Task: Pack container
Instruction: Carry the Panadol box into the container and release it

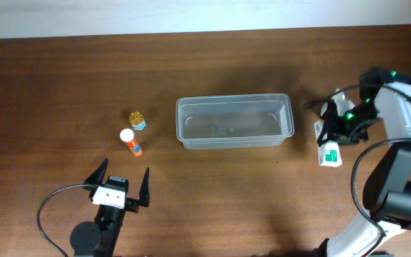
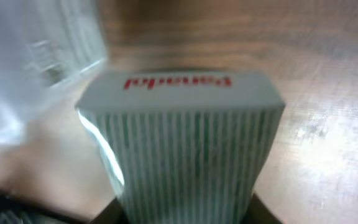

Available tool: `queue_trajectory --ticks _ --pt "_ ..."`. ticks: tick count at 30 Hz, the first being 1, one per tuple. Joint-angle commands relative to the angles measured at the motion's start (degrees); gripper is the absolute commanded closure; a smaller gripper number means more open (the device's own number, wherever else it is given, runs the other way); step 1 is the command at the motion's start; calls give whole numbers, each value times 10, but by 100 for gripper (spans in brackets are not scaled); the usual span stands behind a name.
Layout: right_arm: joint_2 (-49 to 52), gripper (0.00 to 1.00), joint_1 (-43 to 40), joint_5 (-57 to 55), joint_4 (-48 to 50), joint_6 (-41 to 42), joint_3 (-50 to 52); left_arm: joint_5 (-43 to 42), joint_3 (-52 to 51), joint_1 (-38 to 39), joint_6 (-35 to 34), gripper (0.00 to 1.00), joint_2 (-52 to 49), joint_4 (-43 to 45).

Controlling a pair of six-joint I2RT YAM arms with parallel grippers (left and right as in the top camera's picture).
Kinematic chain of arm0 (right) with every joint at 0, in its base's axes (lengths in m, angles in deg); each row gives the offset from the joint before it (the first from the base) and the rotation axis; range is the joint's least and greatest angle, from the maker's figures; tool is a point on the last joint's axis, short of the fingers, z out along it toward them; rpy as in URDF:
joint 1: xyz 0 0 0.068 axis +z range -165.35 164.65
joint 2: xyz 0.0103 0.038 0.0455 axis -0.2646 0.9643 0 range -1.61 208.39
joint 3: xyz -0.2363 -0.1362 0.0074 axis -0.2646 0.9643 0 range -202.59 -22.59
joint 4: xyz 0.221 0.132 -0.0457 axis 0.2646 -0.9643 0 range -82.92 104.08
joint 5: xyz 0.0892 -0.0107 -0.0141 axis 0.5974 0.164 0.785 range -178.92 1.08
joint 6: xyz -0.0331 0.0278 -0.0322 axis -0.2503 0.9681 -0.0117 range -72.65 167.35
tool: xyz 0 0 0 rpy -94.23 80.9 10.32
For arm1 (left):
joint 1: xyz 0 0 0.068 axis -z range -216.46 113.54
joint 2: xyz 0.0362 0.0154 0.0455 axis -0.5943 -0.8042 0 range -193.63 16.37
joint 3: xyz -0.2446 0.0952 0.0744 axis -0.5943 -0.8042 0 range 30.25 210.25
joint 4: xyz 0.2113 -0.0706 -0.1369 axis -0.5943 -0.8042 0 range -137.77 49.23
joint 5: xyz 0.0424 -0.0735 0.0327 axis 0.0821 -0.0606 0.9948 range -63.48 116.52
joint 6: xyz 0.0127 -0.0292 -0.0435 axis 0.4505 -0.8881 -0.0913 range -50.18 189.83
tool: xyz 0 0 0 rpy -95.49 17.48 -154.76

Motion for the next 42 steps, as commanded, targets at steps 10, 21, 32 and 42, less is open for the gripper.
queue_trajectory --ticks 10,21,32,42 --pt "0 68 50 100 -130 6 -203 6 -2 -3 9 1 5 -3" --pt "0 69 216 108 -19 83 -204 6 -2 -3 9 1 5 -3" --pt "1 68 370 -37 114 228 -202 6 -2 -3 9 0 5 -3" --pt "2 68 450 -200 148 344 -188 6 -2 -3 9 1 5 -3"
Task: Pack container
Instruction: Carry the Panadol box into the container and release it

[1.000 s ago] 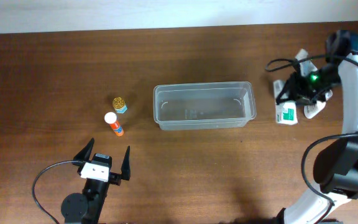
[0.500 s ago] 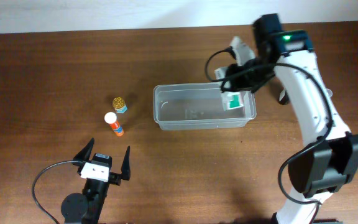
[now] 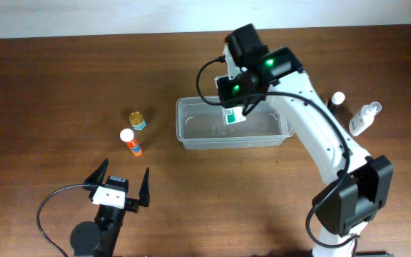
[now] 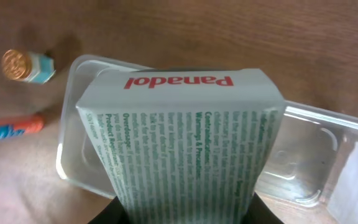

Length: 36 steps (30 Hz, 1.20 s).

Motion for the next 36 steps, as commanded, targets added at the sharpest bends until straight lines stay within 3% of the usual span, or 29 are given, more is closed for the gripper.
queue_trajectory --ticks 1,8,26,36 --pt "2 68 23 -99 11 67 13 6 -2 -3 9 1 5 -3" --pt "2 67 26 -105 54 121 75 6 -2 -3 9 1 5 -3" --pt "2 67 27 -60 184 121 201 6 -2 -3 9 1 5 -3" --pt "2 66 27 -61 216 121 204 6 -2 -3 9 0 5 -3"
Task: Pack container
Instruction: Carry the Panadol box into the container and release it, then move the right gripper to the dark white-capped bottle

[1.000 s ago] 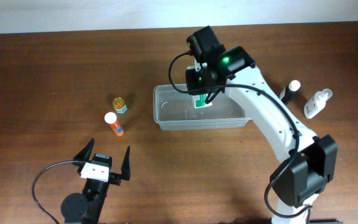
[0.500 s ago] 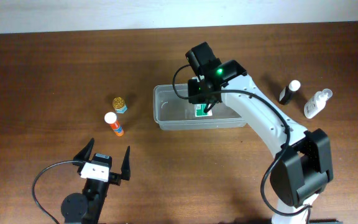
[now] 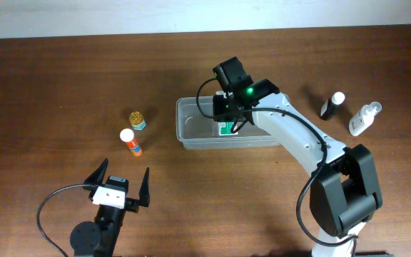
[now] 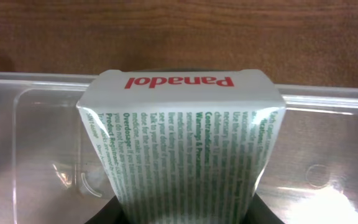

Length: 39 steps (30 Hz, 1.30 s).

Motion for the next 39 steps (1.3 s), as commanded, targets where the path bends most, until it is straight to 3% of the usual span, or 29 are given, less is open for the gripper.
queue_trajectory --ticks 1,19,26,30,32,34,39 --pt "1 56 4 3 4 5 5 6 -2 -3 9 0 5 -3" --pt "0 55 3 7 -32 4 3 6 -2 -3 9 1 5 -3" --pt "-40 48 -26 7 -70 -43 -56 6 -2 -3 9 1 5 -3" --pt "-71 41 -64 7 -129 -138 -117 6 -2 -3 9 1 5 -3" --pt "-87 31 -87 7 -162 -202 -137 6 -2 -3 9 1 5 -3" --pt "-101 2 -111 7 -182 -233 -145 6 -2 -3 9 1 5 -3" --pt "-110 2 -159 7 -253 -233 -144 6 -2 -3 9 1 5 -3"
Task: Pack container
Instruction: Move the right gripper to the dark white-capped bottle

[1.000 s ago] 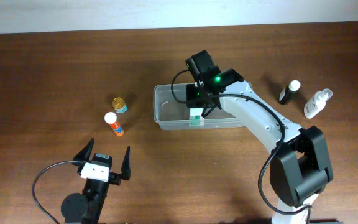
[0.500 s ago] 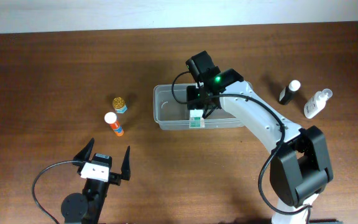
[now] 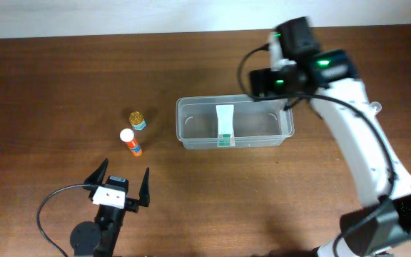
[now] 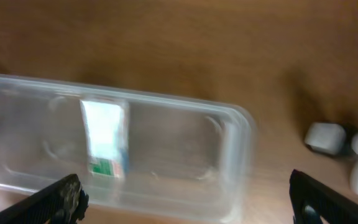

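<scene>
The clear plastic container (image 3: 262, 123) lies at the table's middle. A white and green Panadol box (image 3: 225, 125) rests flat inside it, left of centre; the right wrist view shows the same box (image 4: 104, 140) in the container (image 4: 185, 134). My right gripper (image 3: 271, 84) hovers open and empty over the container's back right part, and its fingertips (image 4: 67, 198) stand wide apart. Near the front left, my left gripper (image 3: 123, 177) is open and empty.
An orange glue stick with a white cap (image 3: 130, 141) and a small gold-lidded jar (image 3: 138, 119) lie left of the container. Right of the container, a white-capped dark bottle (image 4: 325, 137) and a white bottle stand, mostly hidden under my arm overhead.
My right gripper has let go of the Panadol box, which now lies flat in the container. The gripper is open, higher, and further right and back. The left arm is unchanged.
My right gripper was shut on the Panadol box at the table's right side. Then it held the box over the container's left half, then low inside it. Now the box lies in the container and the gripper is open above.
</scene>
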Available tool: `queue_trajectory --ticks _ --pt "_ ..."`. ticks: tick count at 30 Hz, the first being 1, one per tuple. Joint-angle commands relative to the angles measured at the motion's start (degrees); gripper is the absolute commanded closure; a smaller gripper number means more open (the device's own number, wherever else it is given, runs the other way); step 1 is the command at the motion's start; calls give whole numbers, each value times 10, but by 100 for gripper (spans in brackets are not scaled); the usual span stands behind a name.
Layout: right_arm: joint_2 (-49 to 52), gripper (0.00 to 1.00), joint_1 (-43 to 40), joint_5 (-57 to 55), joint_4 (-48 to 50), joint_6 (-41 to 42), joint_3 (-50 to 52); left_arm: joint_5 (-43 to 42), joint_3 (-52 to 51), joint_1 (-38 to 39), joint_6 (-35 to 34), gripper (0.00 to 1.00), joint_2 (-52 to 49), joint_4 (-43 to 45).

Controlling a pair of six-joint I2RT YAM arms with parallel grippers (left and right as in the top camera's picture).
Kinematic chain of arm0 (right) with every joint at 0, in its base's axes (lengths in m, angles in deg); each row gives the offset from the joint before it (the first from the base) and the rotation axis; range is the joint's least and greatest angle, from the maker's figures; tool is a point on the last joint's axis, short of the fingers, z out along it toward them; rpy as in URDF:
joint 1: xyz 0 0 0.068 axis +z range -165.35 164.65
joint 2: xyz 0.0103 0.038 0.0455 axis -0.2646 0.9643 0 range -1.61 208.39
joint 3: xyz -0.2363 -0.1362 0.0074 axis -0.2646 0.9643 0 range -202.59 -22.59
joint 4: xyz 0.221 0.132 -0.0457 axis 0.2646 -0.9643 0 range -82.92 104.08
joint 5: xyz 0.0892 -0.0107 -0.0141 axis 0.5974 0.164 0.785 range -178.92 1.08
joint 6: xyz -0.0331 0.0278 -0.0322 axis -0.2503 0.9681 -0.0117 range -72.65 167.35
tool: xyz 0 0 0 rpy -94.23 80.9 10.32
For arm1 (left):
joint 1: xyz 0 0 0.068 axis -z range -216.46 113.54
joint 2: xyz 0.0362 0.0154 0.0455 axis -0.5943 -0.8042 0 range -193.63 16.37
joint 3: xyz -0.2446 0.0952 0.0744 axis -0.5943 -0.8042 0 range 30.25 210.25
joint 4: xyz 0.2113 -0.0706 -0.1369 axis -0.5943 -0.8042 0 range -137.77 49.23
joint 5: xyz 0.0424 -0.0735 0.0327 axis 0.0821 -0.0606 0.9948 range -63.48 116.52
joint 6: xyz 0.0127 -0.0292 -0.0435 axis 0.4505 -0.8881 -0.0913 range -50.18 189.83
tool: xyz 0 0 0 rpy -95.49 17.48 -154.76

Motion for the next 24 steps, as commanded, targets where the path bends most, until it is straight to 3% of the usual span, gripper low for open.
queue_trajectory --ticks 1,4,7,15,24 --pt "3 2 -22 -5 -30 -45 -1 6 -2 -3 9 1 5 -3" --pt "4 2 -46 -53 -33 -72 2 6 -2 -3 9 1 5 -3" --pt "14 2 -81 -85 -15 3 2 6 -2 -3 9 1 5 -3" --pt "51 1 -175 -80 -4 86 2 6 -2 -3 9 1 5 -3" --pt "106 2 -222 -32 8 87 2 6 -2 -3 9 1 5 -3"
